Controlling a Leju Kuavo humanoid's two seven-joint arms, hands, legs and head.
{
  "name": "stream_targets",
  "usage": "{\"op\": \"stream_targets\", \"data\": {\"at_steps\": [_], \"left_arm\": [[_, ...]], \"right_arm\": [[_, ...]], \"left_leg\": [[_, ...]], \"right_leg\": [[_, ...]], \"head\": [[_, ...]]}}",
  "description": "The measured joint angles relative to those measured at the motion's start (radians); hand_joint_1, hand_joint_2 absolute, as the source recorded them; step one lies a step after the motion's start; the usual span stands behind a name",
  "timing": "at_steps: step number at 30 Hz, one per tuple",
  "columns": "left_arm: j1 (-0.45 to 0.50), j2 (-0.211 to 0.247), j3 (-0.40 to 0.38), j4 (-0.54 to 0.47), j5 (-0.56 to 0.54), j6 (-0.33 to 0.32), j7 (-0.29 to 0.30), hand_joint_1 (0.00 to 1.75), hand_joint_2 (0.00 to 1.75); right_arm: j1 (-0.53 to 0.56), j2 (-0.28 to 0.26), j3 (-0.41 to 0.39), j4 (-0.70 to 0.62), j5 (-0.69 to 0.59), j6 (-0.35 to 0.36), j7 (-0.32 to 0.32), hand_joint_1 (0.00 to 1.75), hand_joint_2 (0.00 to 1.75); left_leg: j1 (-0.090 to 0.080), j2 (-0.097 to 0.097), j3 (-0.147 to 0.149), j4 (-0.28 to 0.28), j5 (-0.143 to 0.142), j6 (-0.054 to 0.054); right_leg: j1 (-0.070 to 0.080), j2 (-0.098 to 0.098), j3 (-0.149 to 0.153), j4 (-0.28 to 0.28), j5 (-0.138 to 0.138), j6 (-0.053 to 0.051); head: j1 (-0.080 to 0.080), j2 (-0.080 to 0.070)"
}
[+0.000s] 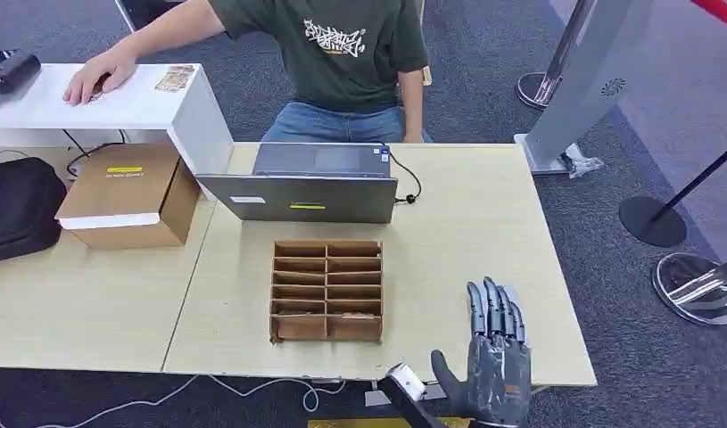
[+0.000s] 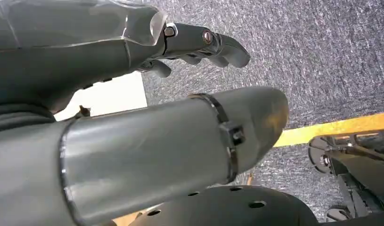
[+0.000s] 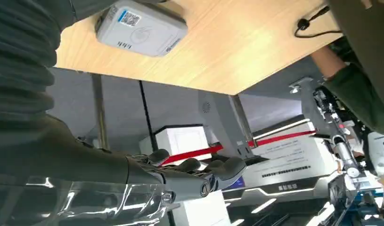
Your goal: Pass the card to the sensor for recognition and then transmit it.
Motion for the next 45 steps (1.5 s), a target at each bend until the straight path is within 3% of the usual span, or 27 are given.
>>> {"op": "stream_targets", "data": {"at_steps": [8,16,29,45], "left_arm": [[-0.002,0.000,0.010,0.000,-0.016,-0.002,0.000,0.00,0.00],[-0.004,0.000,0.010,0.000,-0.018,-0.004,0.000,0.00,0.00],[-0.005,0.001,0.017,0.000,-0.005,-0.013,0.002,0.00,0.00],[-0.007,0.001,0.025,0.000,-0.017,-0.015,0.004,0.00,0.00]], "right_arm": [[-0.091,-0.018,0.060,0.120,-0.056,-0.052,-0.011,0.00,1.75],[-0.154,-0.019,0.098,0.196,-0.073,-0.054,-0.028,0.00,1.75],[-0.204,-0.034,0.154,0.240,-0.062,0.135,0.010,0.00,1.75],[-0.247,-0.042,0.195,0.256,-0.086,0.173,-0.001,0.00,1.75]], "left_leg": [[0.000,0.000,0.000,0.000,0.000,0.000],[0.000,0.000,0.000,0.000,0.000,0.000],[0.000,0.000,0.000,0.000,0.000,0.000],[0.000,0.000,0.000,0.000,0.000,0.000]], "right_leg": [[0.000,0.000,0.000,0.000,0.000,0.000],[0.000,0.000,0.000,0.000,0.000,0.000],[0.000,0.000,0.000,0.000,0.000,0.000],[0.000,0.000,0.000,0.000,0.000,0.000]], "head": [[0.000,0.000],[0.000,0.000],[0.000,0.000],[0.000,0.000]]}}
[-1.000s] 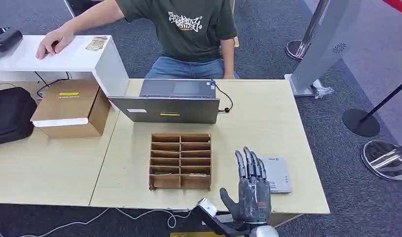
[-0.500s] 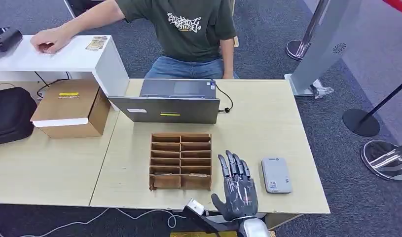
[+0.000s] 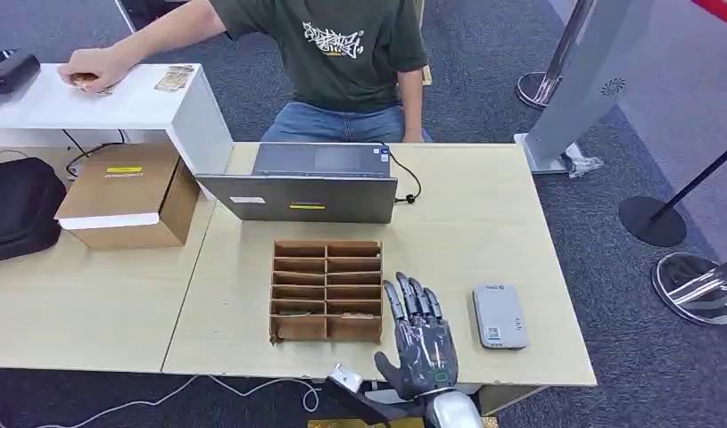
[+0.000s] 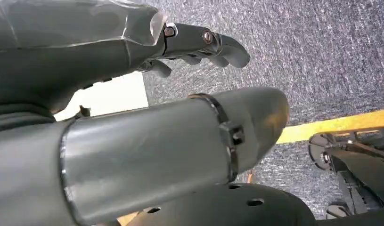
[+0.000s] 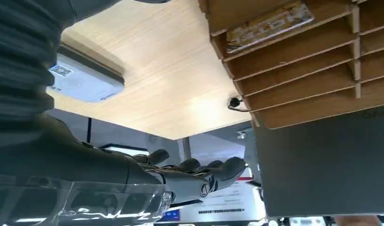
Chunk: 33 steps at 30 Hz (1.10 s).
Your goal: Pass the card to the sensor for recognition and then transmit it.
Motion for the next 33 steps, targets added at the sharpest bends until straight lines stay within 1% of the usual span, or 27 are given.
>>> {"op": "stream_targets", "data": {"at_steps": [6,14,20,24,33], "left_arm": [[-0.003,0.000,0.000,0.000,-0.007,0.003,0.009,0.00,0.00],[-0.005,0.000,0.000,0.000,-0.008,0.003,0.012,0.00,0.00],[-0.005,0.000,0.000,0.000,0.002,0.003,0.012,0.00,0.00],[-0.005,-0.001,0.005,0.000,0.010,0.005,0.010,0.00,0.00],[-0.005,-0.002,0.016,0.000,0.014,0.007,0.007,0.00,0.00]], "right_arm": [[-0.043,0.035,-0.013,0.044,-0.024,0.003,-0.032,0.00,1.75],[-0.078,0.057,-0.019,0.117,-0.044,-0.005,-0.061,0.00,1.75],[-0.091,0.064,-0.019,0.148,-0.045,-0.005,-0.061,0.00,1.75],[-0.092,0.064,-0.019,0.150,-0.036,-0.001,-0.050,0.00,1.75],[-0.092,0.064,-0.019,0.151,-0.037,0.004,-0.050,0.00,1.75]], "left_leg": [[0.000,0.000,0.000,0.000,0.000,0.000],[0.000,0.000,0.000,0.000,0.000,0.000],[0.000,0.000,0.000,0.000,0.000,0.000],[0.000,0.000,0.000,0.000,0.000,0.000],[0.000,0.000,0.000,0.000,0.000,0.000]], "right_leg": [[0.000,0.000,0.000,0.000,0.000,0.000],[0.000,0.000,0.000,0.000,0.000,0.000],[0.000,0.000,0.000,0.000,0.000,0.000],[0.000,0.000,0.000,0.000,0.000,0.000],[0.000,0.000,0.000,0.000,0.000,0.000]], "head": [[0.000,0.000],[0.000,0.000],[0.000,0.000],[0.000,0.000],[0.000,0.000]]}}
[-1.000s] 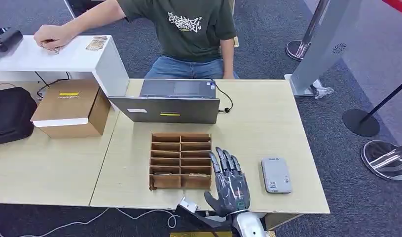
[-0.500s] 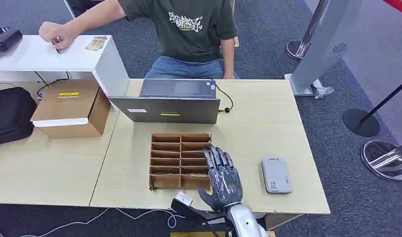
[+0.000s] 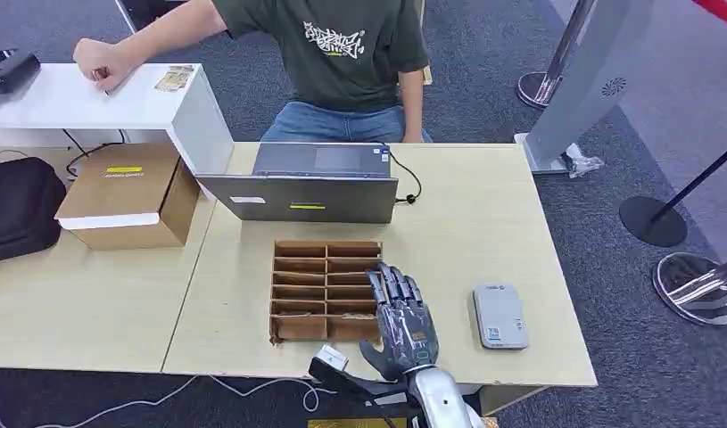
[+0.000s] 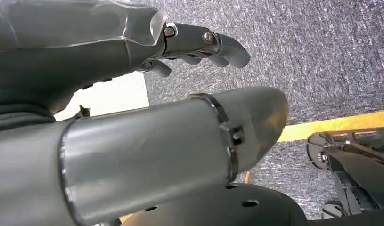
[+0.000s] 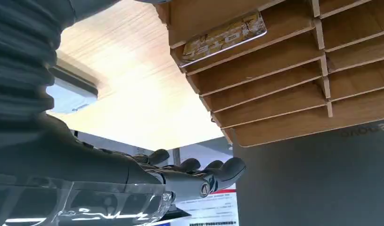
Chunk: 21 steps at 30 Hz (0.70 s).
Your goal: Pass the card to the sensor for recognition and then transmit it.
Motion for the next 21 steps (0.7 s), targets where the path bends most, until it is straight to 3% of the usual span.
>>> {"op": "stream_targets", "data": {"at_steps": [15,21], "left_arm": [[0.000,0.000,0.001,0.000,0.001,0.002,-0.015,0.00,0.00],[0.000,0.000,0.001,0.000,0.003,0.004,-0.015,0.00,0.00]], "right_arm": [[-0.034,0.000,0.035,0.041,0.174,0.074,0.079,0.00,1.75],[-0.035,0.000,0.037,0.042,0.174,0.077,0.089,0.00,1.75]], "left_leg": [[0.000,0.000,0.000,0.000,0.000,0.000],[0.000,0.000,0.000,0.000,0.000,0.000]], "right_leg": [[0.000,0.000,0.000,0.000,0.000,0.000],[0.000,0.000,0.000,0.000,0.000,0.000]], "head": [[0.000,0.000],[0.000,0.000]]}}
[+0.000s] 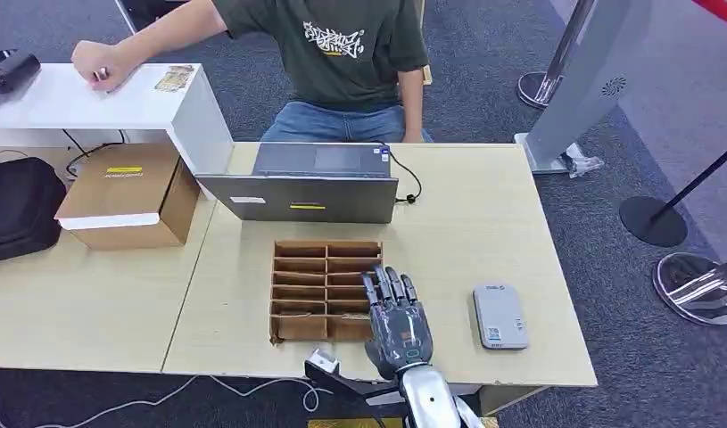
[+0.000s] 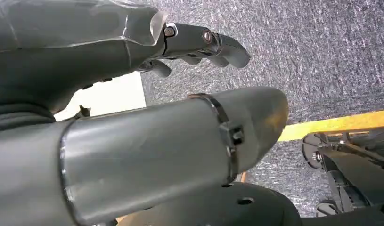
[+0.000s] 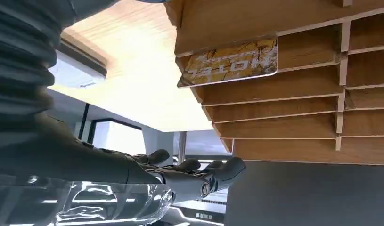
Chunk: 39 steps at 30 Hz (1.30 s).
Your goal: Pass the card to the sensor for recognition and then transmit it.
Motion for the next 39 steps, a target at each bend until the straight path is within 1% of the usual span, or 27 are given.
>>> {"op": "stream_targets", "data": {"at_steps": [13,29,39], "left_arm": [[0.000,0.000,0.000,0.000,0.000,-0.005,0.003,0.00,0.00],[0.000,0.000,0.000,0.000,-0.006,-0.008,0.004,0.00,0.00],[0.000,0.000,0.000,0.000,-0.019,-0.020,0.004,0.00,0.00]], "right_arm": [[-0.002,0.000,0.000,0.014,-0.007,0.046,-0.017,0.00,1.75],[0.001,-0.003,0.002,0.022,-0.012,0.045,-0.014,0.00,1.75],[-0.025,0.002,0.015,0.022,-0.015,0.057,-0.026,0.00,1.75]], "left_leg": [[0.000,0.000,0.000,0.000,0.000,0.000],[0.000,0.000,0.000,0.000,0.000,0.000],[0.000,0.000,0.000,0.000,0.000,0.000]], "right_leg": [[0.000,0.000,0.000,0.000,0.000,0.000],[0.000,0.000,0.000,0.000,0.000,0.000],[0.000,0.000,0.000,0.000,0.000,0.000]], "head": [[0.000,0.000],[0.000,0.000],[0.000,0.000]]}}
